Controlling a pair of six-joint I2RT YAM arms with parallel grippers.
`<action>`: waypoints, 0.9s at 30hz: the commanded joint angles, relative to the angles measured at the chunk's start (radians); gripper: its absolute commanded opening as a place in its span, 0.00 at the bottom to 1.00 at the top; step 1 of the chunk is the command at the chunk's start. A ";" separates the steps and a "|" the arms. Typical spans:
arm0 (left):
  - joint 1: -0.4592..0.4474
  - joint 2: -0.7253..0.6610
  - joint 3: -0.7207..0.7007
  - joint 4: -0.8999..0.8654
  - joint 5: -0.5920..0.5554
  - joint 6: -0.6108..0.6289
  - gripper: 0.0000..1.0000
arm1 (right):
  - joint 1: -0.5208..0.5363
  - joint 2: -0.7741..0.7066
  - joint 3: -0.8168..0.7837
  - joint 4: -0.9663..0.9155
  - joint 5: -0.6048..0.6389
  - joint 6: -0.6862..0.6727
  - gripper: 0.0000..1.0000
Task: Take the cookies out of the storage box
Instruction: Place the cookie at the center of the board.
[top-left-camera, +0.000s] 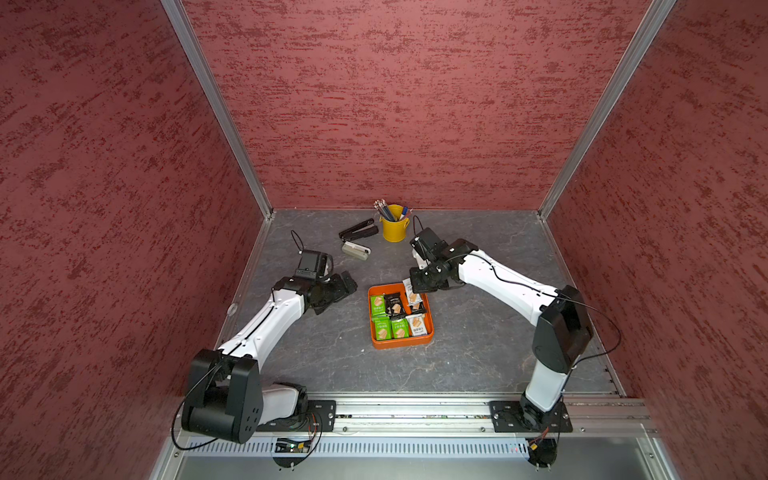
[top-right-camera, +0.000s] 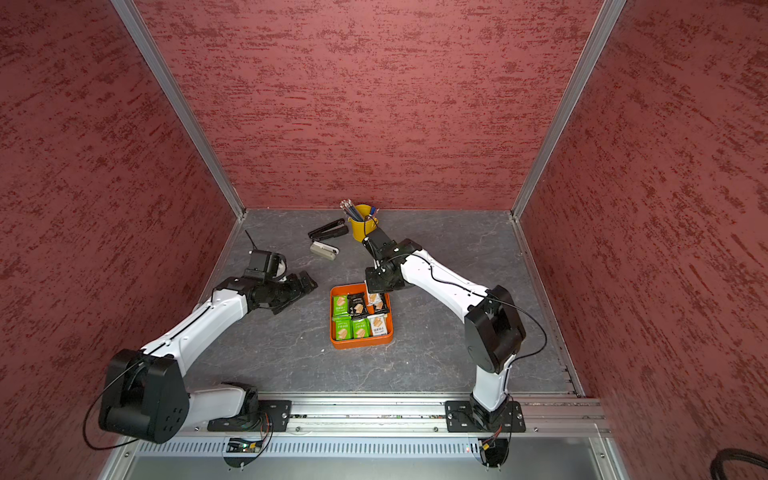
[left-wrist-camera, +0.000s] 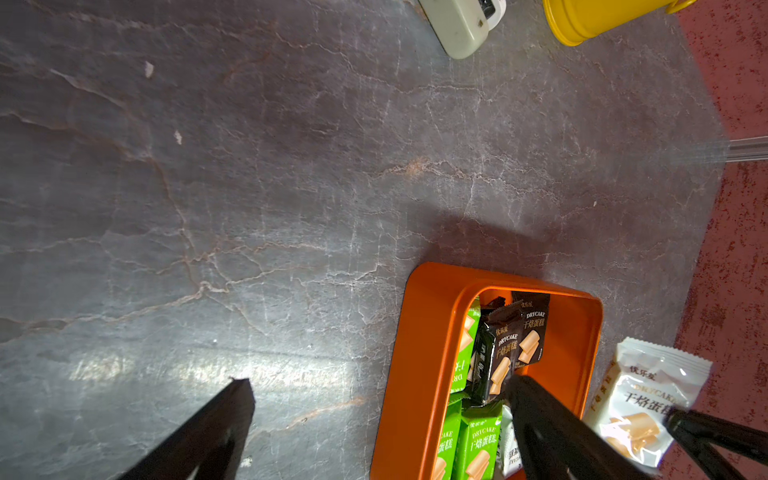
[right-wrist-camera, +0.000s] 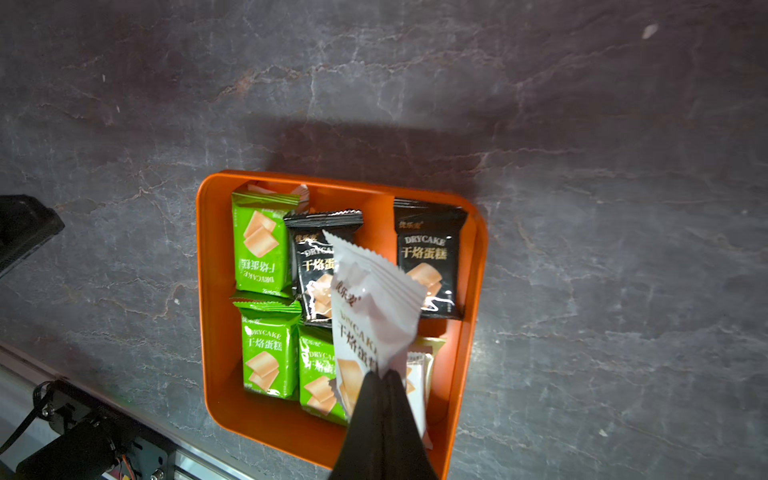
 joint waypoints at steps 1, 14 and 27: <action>-0.014 0.017 0.028 0.031 0.008 -0.022 1.00 | -0.070 -0.014 0.022 -0.029 0.009 -0.056 0.00; -0.056 0.132 0.112 0.049 -0.029 -0.074 1.00 | -0.328 0.138 0.047 -0.019 -0.115 -0.227 0.00; -0.089 0.171 0.147 0.047 -0.079 -0.123 1.00 | -0.393 0.313 0.167 -0.023 -0.183 -0.284 0.00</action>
